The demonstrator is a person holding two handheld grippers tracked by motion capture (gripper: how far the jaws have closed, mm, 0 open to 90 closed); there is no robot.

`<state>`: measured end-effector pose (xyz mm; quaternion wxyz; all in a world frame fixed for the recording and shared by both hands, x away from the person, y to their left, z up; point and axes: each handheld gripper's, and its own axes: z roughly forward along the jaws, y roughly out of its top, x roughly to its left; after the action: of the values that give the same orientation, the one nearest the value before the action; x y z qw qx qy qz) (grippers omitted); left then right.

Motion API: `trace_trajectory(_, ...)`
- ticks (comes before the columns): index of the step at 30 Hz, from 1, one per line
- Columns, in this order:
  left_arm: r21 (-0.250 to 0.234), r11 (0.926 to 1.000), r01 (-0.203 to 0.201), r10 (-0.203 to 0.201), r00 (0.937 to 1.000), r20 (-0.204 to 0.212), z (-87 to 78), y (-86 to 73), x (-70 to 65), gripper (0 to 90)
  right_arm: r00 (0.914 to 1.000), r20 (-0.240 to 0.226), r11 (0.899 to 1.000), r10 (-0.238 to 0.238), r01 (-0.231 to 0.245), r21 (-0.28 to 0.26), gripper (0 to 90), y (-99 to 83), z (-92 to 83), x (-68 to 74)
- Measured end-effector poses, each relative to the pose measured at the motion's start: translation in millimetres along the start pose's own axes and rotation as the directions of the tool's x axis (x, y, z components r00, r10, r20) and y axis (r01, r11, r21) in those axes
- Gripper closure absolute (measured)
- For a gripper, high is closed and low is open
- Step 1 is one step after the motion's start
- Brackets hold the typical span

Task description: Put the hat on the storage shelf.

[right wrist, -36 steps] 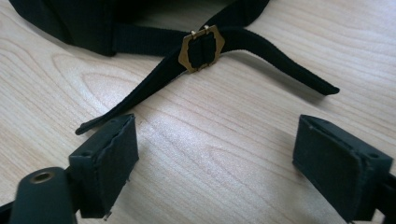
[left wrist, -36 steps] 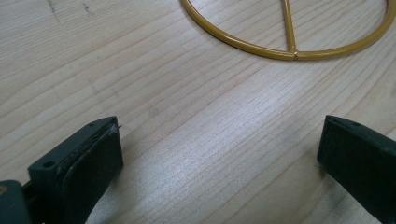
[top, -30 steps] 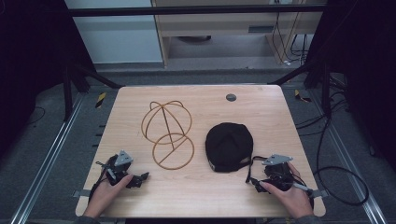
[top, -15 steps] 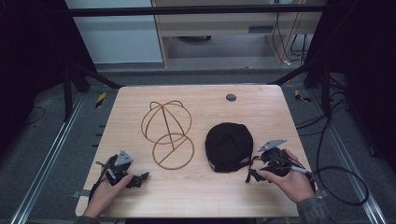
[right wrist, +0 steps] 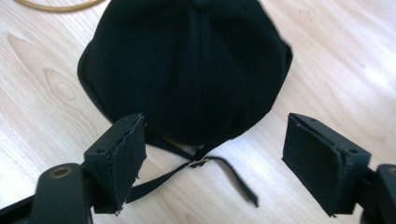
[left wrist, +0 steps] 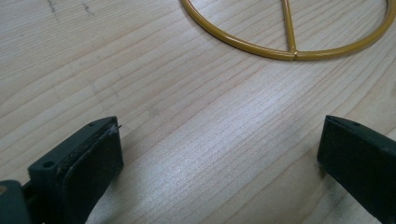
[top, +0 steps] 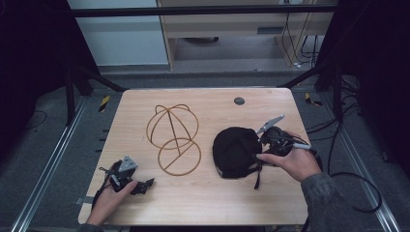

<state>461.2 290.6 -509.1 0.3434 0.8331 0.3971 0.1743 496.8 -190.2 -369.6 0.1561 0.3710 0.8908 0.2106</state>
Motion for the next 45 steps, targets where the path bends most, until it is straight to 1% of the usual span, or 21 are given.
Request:
trace_trajectory(1,0.0,1.0,0.0,0.0,1.0,0.0,0.0,0.0,0.0,0.0,0.9999,0.003,1.0,-0.011,0.011,0.006,24.4,4.8,-1.2,-1.0)
trace_trajectory(3,0.0,1.0,0.0,0.0,1.0,0.0,0.0,0.0,0.0,0.0,0.9995,0.0,0.999,-0.032,0.032,0.018,25.7,14.3,-2.6,-3.2)
trace_trajectory(5,-0.003,1.0,0.003,-0.003,1.0,0.0,0.2,0.0,-0.2,0.0,0.999,-0.001,0.999,-0.046,0.046,0.019,29.9,23.5,-3.9,-5.2)
trace_trajectory(9,-0.002,1.0,0.0,0.0,1.0,0.0,0.2,0.1,0.1,0.0,0.9972,-0.003,0.997,-0.075,0.075,0.032,33.4,39.2,-3.0,-7.6)
trace_trajectory(12,-0.002,1.0,-0.001,0.001,1.0,0.0,0.2,0.2,0.2,0.0,0.9959,-0.012,0.995,-0.089,0.09,0.044,33.4,48.2,1.5,-7.7)
trace_trajectory(14,-0.002,1.0,0.0,0.0,1.0,0.0,0.2,0.2,0.1,0.0,0.9942,-0.008,0.993,-0.108,0.108,0.056,32.1,53.2,5.2,-7.3)
trace_trajectory(16,-0.001,1.0,-0.001,0.001,1.0,0.001,0.1,0.2,0.2,0.0,0.9936,-0.012,0.991,-0.112,0.113,0.067,30.5,58.4,8.7,-6.1)
trace_trajectory(18,0.002,1.0,-0.001,0.001,1.0,0.0,-0.1,0.3,0.2,0.0,0.9931,-0.017,0.991,-0.116,0.117,0.068,30.0,59.9,9.8,-6.0)
trace_trajectory(22,0.001,1.0,-0.001,0.001,1.0,0.001,0.0,0.3,0.2,0.0,0.9904,-0.047,0.987,-0.13,0.134,0.088,26.4,67.1,19.3,-3.0)
trace_trajectory(24,0.001,1.0,-0.001,0.001,1.0,0.001,0.0,0.3,0.2,0.0,0.9895,-0.056,0.986,-0.133,0.138,0.095,26.7,69.4,22.1,-2.2)
trace_trajectory(31,0.001,1.0,-0.001,0.001,1.0,0.001,0.0,0.3,0.2,0.0,0.9826,-0.084,0.979,-0.165,0.174,0.11,33.6,77.3,30.2,2.6)
trace_trajectory(34,0.001,1.0,-0.001,0.001,1.0,0.001,0.0,0.3,0.2,0.0,0.9826,-0.09,0.977,-0.162,0.172,0.122,37.4,81.2,33.2,3.1)
trace_trajectory(37,0.001,1.0,-0.001,0.001,1.0,0.001,0.0,0.3,0.2,0.0,0.9806,-0.102,0.973,-0.167,0.181,0.144,39.3,85.3,39.1,3.0)
trace_trajectory(39,0.001,1.0,-0.001,0.001,1.0,0.001,0.0,0.3,0.2,0.0,0.9785,-0.111,0.971,-0.174,0.189,0.145,39.9,87.2,42.6,2.3)
trace_trajectory(41,0.002,1.0,-0.001,0.001,1.0,0.0,-0.1,0.3,0.2,0.0,0.9792,-0.112,0.971,-0.169,0.185,0.154,40.5,89.3,45.4,2.6)
trace_trajectory(43,0.001,1.0,-0.001,0.001,1.0,0.001,0.0,0.3,0.2,0.0,0.976,-0.116,0.966,-0.184,0.202,0.162,41.3,90.9,48.5,2.5)
trace_trajectory(45,0.001,1.0,-0.001,0.001,1.0,0.001,0.0,0.3,0.2,0.0,0.9758,-0.118,0.964,-0.184,0.203,0.174,42.0,92.2,51.6,2.8)
